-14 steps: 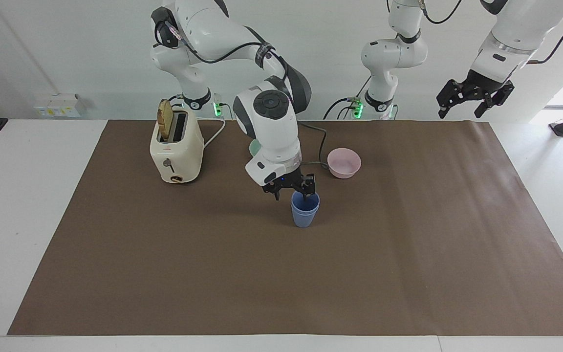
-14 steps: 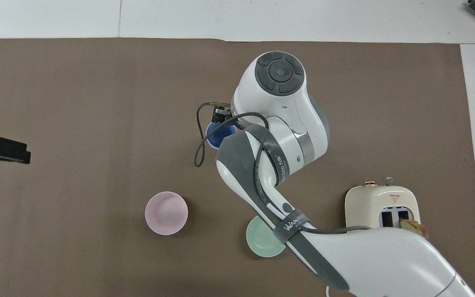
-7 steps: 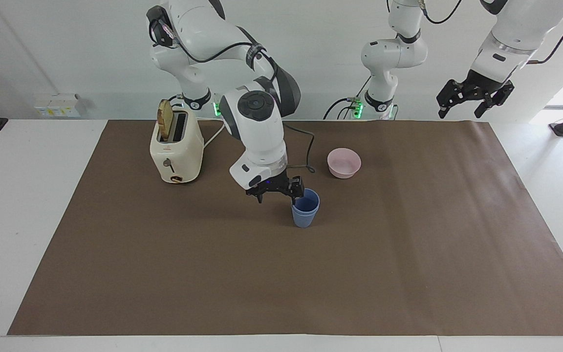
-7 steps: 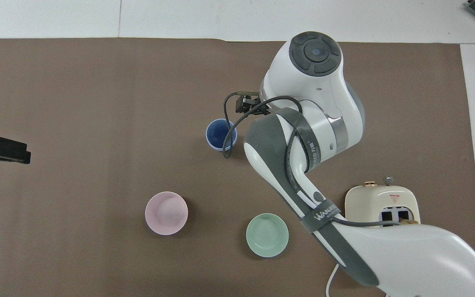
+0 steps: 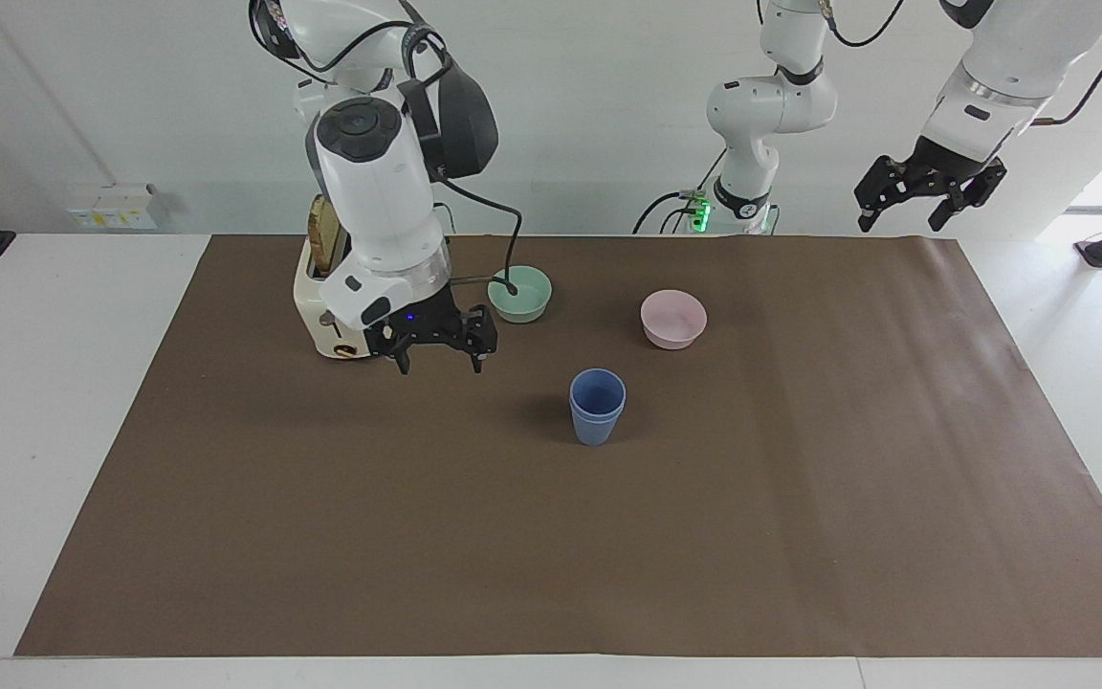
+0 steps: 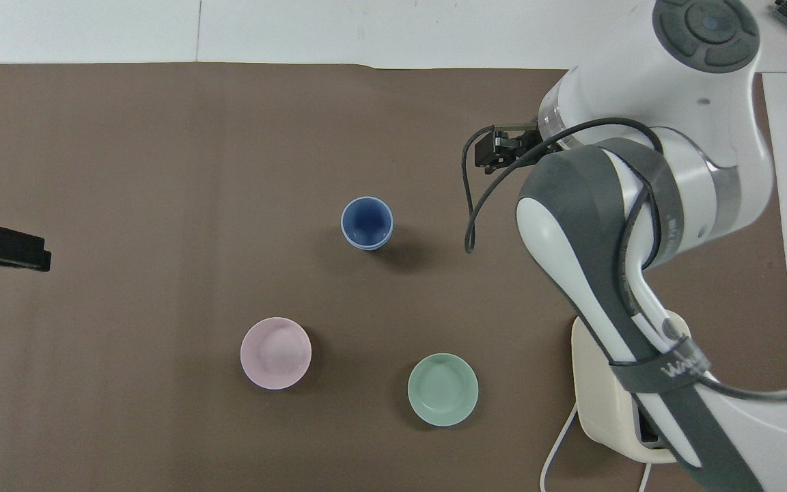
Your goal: Stack blue cups with both arms
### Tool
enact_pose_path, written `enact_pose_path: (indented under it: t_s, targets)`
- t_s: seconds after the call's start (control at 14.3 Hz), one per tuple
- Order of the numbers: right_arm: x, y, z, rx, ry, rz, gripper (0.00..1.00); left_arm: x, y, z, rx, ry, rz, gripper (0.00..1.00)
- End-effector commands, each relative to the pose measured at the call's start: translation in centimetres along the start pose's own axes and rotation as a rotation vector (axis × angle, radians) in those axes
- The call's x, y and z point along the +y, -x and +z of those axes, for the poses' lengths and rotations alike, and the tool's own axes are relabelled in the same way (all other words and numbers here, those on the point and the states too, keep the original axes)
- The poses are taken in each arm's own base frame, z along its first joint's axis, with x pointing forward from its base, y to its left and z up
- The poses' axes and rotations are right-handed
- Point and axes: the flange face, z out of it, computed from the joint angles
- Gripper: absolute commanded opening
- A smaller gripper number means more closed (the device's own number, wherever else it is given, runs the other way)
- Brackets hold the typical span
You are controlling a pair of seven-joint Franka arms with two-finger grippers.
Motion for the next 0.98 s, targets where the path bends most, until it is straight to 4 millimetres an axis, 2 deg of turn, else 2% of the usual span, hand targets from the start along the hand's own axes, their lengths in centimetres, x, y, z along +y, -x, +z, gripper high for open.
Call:
enact_pose_path:
  t_s: [0.0,0.21,0.28,0.63,0.91]
  targets:
    - [2.0,0.6,-2.9,0.022,0.006,-0.014,1.0,-0.1,0.8,-0.3,-0.004,0.013,0.0,1.0]
    - [4.7,1.3,-6.1,0.041,0.006,-0.01,1.0,-0.1,0.8,-0.3,-0.004,0.013,0.0,1.0]
    - [5.9,1.7,-7.8,0.064,0.002,-0.007,1.0,-0.1,0.8,-0.3,-0.002,0.013,0.001,1.0]
    - [12.9,3.0,-11.8,0.061,0.029,0.002,1.0,-0.1,0.8,-0.3,-0.004,0.013,0.0,1.0]
    - [16.5,4.3,-13.9,0.046,0.047,0.016,1.0,0.0,0.8,-0.3,-0.004,0.013,0.001,1.0]
